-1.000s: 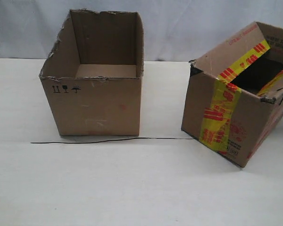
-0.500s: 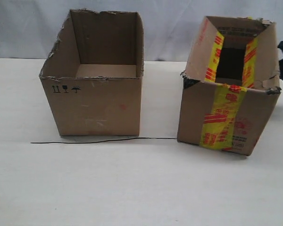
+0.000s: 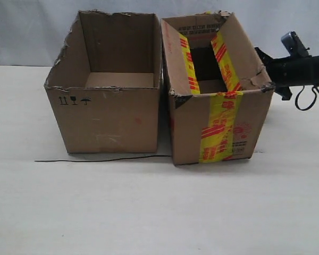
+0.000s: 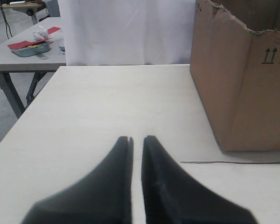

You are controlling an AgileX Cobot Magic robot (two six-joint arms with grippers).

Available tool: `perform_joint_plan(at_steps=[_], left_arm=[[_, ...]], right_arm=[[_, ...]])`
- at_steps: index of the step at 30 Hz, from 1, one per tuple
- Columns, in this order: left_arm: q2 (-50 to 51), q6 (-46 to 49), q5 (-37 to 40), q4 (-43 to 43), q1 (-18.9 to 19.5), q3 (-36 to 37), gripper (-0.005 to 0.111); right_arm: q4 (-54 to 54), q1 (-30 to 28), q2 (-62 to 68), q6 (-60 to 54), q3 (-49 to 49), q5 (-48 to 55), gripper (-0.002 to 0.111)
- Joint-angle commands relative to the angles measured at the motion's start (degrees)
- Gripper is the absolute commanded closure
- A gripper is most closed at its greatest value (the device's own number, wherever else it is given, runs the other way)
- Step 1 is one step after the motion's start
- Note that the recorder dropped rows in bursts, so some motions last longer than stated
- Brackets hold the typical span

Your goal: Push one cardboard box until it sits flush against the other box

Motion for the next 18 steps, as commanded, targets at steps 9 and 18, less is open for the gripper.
perform_joint_plan(at_steps=[9, 18], left_arm=[[-0.05, -0.23, -0.69, -0.39, -0.46, 0.09, 0.107], [-0.05, -0.23, -0.69, -0.39, -0.46, 0.09, 0.107]], right_arm=[[6.86, 3.58, 0.30, -0.46, -0.43, 3.86, 0.108], [2.41, -2.32, -1.07, 1.57, 0.67, 6.09, 0.108]])
